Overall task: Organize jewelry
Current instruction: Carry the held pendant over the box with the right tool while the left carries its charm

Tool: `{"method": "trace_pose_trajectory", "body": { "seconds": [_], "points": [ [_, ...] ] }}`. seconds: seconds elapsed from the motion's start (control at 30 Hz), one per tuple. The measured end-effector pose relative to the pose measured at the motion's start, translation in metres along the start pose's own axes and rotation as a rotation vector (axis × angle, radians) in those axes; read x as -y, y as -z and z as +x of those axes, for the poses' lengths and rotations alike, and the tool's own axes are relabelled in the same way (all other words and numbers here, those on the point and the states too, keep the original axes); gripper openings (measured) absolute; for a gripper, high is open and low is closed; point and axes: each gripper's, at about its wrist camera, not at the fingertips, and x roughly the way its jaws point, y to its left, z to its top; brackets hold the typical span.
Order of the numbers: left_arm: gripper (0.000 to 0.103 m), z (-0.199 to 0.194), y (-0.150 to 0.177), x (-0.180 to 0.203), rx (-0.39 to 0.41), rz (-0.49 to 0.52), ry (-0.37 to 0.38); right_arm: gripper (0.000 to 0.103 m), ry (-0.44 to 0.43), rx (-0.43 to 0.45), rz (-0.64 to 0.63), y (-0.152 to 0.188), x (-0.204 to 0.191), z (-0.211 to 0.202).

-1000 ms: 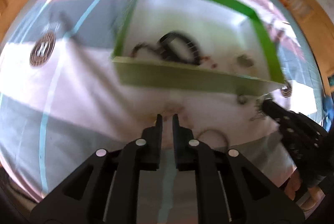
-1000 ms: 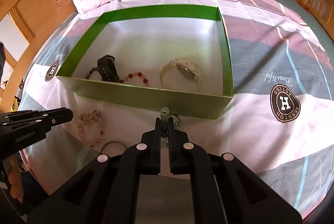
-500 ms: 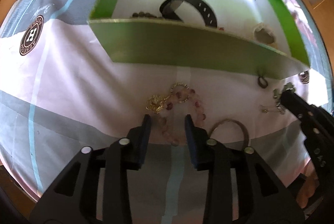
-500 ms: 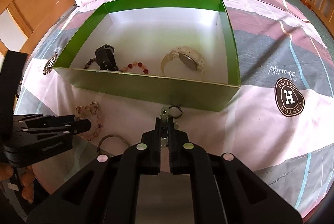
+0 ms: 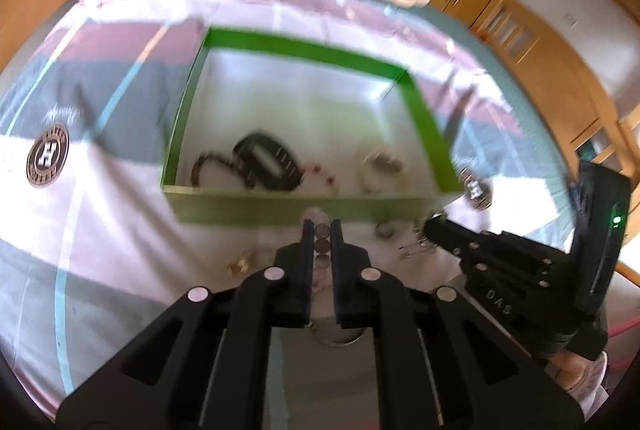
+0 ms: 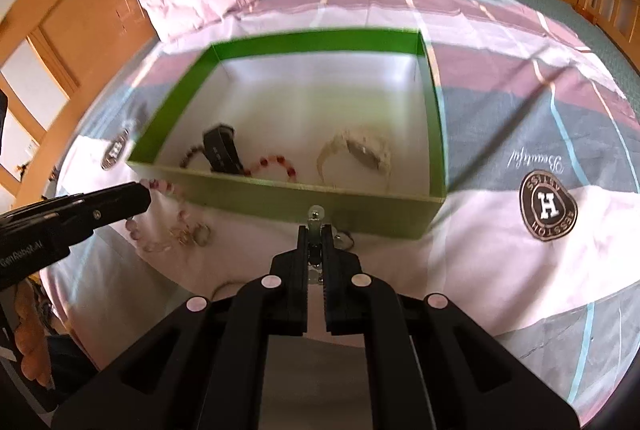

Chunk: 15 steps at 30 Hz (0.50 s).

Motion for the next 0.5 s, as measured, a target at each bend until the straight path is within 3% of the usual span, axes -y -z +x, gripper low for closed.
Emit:
{"method": "trace_pose_trajectory", "body": {
  "seconds": [0.23, 0.5],
  "points": [
    [0.008, -0.010, -0.011, 0.015, 0.062, 0.009, 0.026, 0.006, -0.057, 0.122, 0.027, -0.015, 0.004, -0.026],
    [0.008, -0.010, -0.025, 0.008, 0.097, -0.037, 0.007, 0.006, -0.082, 0.153, 0.055, -0.027, 0.002, -0.022]
  ]
}}
